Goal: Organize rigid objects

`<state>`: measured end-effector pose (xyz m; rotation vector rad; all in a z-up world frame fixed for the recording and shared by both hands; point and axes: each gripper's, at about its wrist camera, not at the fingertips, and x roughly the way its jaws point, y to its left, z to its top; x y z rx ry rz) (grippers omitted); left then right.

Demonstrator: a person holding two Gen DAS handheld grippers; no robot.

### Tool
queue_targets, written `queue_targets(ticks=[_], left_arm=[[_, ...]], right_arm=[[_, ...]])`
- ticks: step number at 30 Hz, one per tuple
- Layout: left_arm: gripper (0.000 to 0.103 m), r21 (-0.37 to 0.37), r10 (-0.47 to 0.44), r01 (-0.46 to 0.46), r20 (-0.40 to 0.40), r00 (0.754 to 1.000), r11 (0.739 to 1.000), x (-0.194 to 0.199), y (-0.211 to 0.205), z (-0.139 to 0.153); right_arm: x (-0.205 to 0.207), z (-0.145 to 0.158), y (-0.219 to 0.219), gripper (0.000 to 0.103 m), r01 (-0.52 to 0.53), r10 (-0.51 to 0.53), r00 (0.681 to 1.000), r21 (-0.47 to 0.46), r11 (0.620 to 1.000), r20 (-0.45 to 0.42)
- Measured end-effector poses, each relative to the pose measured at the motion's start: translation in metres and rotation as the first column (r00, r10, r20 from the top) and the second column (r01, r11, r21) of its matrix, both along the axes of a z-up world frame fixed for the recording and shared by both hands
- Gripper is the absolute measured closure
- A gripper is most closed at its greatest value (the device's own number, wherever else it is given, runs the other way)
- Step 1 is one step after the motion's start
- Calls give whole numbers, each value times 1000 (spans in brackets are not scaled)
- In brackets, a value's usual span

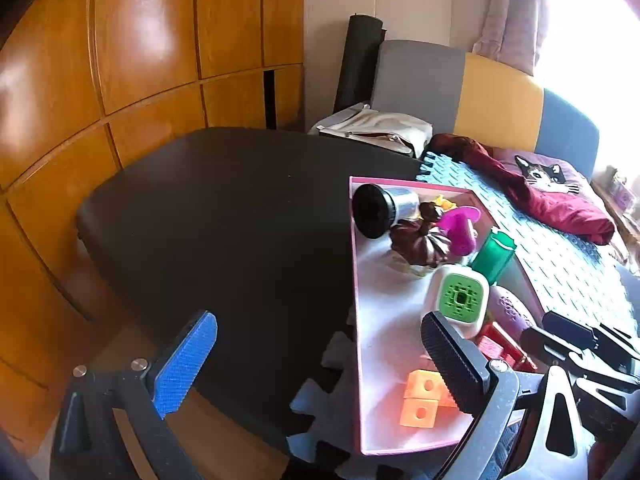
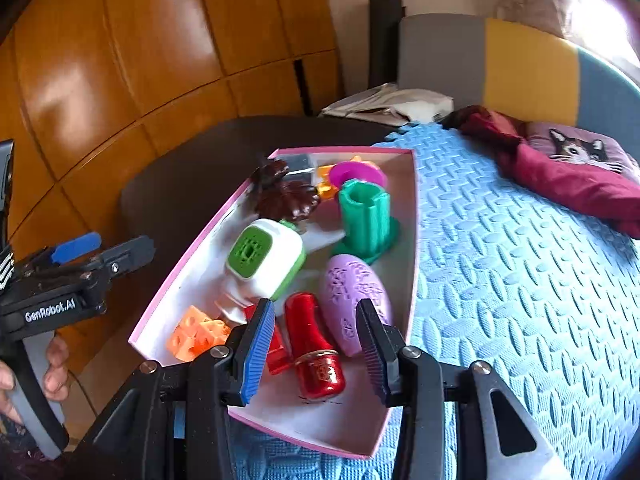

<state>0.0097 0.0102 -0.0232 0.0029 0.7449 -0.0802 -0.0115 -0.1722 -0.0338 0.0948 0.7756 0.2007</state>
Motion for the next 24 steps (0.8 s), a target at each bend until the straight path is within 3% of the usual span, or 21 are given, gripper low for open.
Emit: queue_targets(ticks=[9, 24], left_arm=[[0, -14, -1, 2, 18, 1000, 1000, -14, -9, 8], [0, -16, -20, 20, 27, 999, 1000, -23, -14, 13]], right_arm=[[-15, 10, -8, 56, 216, -213, 975, -29, 976, 69], [-23, 11, 10, 54, 200, -192, 978, -93, 975, 84]])
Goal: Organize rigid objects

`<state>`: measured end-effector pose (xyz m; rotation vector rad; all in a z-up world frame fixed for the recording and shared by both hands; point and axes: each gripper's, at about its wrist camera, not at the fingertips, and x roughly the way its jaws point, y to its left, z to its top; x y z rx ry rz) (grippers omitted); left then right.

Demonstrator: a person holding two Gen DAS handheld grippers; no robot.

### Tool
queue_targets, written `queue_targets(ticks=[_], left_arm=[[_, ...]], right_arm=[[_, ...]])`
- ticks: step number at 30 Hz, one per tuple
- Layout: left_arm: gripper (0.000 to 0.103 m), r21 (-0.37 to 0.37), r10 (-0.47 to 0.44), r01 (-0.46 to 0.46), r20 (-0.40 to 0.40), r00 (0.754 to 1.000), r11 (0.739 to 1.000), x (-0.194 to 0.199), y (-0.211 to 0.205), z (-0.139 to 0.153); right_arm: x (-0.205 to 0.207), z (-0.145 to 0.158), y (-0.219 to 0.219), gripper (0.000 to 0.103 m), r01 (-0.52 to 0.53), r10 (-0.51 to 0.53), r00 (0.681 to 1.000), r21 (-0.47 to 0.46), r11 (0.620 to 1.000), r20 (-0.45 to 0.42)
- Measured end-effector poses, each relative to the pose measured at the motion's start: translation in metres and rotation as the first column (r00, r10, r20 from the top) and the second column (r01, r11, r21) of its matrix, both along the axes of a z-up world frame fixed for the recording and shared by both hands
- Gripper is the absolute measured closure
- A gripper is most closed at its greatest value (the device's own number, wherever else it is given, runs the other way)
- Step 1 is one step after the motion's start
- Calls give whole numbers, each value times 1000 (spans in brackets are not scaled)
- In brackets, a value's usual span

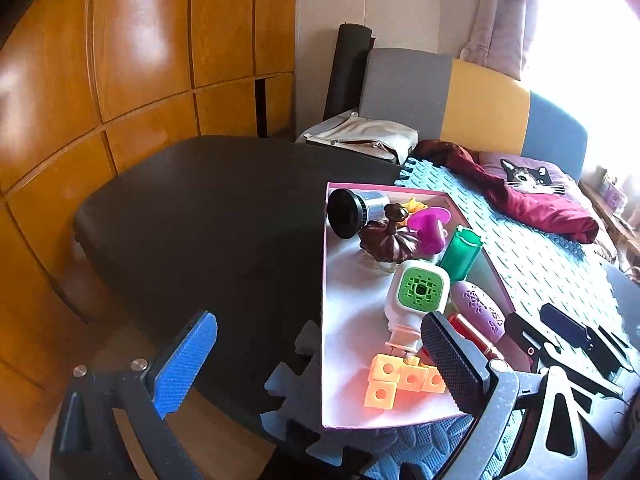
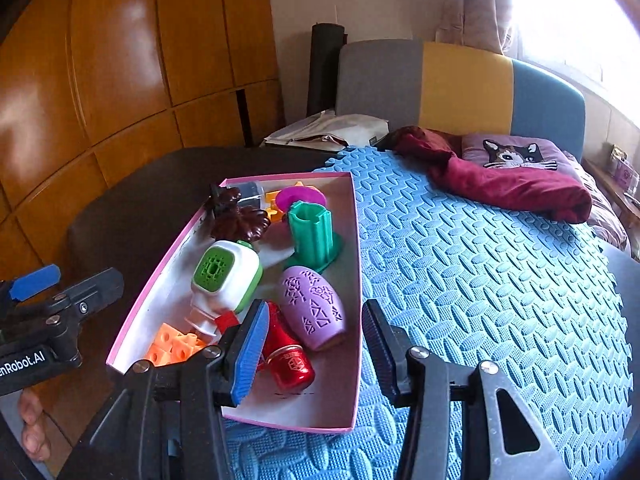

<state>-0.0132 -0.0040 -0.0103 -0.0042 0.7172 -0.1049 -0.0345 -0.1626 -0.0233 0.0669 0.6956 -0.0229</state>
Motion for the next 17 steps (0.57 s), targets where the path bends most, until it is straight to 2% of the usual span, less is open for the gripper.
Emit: queue_targets(ticks=[17], left_arm=[[3, 13, -2, 2, -4, 1000, 1000, 0, 0, -2]], right_arm=[[-2, 2, 11, 54, -31, 31, 999, -23, 999, 10]])
